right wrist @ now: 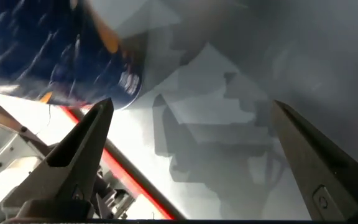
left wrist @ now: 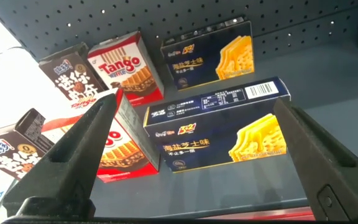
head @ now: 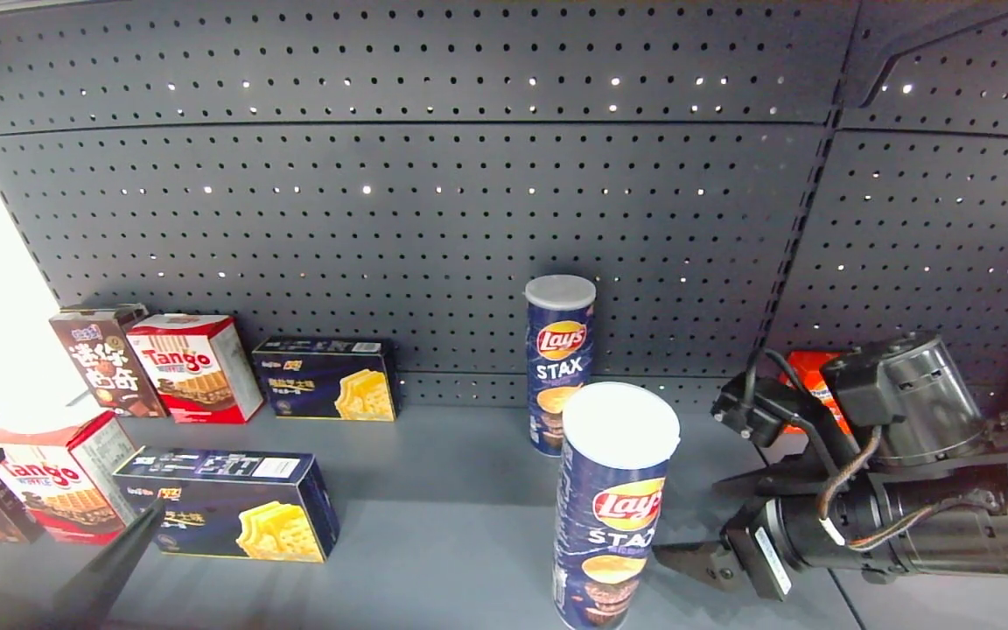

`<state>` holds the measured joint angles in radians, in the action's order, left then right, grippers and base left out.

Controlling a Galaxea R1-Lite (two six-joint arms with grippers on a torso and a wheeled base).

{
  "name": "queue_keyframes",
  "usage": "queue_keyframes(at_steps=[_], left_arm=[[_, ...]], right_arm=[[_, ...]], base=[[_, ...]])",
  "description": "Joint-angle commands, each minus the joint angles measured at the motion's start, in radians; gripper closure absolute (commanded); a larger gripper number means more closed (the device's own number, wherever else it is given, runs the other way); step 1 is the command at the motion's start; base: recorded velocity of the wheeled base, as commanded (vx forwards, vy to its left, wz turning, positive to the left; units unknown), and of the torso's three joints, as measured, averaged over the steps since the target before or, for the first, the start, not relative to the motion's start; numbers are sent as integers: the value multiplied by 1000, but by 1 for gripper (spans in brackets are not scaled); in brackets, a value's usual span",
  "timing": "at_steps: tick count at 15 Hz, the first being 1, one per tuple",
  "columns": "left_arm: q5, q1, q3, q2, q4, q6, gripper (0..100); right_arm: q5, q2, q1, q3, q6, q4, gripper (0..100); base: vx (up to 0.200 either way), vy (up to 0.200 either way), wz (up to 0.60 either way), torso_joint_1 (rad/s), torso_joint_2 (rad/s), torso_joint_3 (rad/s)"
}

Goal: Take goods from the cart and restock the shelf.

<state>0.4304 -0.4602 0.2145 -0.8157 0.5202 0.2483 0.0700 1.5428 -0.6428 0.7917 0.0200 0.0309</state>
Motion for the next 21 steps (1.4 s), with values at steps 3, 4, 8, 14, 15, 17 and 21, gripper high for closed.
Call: queue_keyframes(at_steps=[3,4,8,14,15,17,21], left_arm=[[1,0,-1,-2,1,-14,0],[2,0,0,-2,1,-17,0],[2,0,-15,0,1,-20,0],[1,0,-17,3,0,-20,0],[1,0,-17,3,1,-20,0],[1,-2,-17,1,1,-20,0],[1,0,-18,3,1,-30,0]], right_arm=[[-10,46,-17,54,-12,0,0],[-10,45,-31,49,-20,0,0],[-13,42,-67,41,-22,0,0],[-19,0,-64,-12,-22,0,0],[-19,-1,-63,-14,-22,0,0],[-19,5,-64,-3,-22,0,0],[-19,31,-72,20,-22,0,0]], base=[[0,0,0,0,0,0],[0,0,0,0,0,0],[0,0,0,0,0,0],[0,0,0,0,0,0],[0,0,0,0,0,0],[0,0,0,0,0,0],[0,0,0,0,0,0]])
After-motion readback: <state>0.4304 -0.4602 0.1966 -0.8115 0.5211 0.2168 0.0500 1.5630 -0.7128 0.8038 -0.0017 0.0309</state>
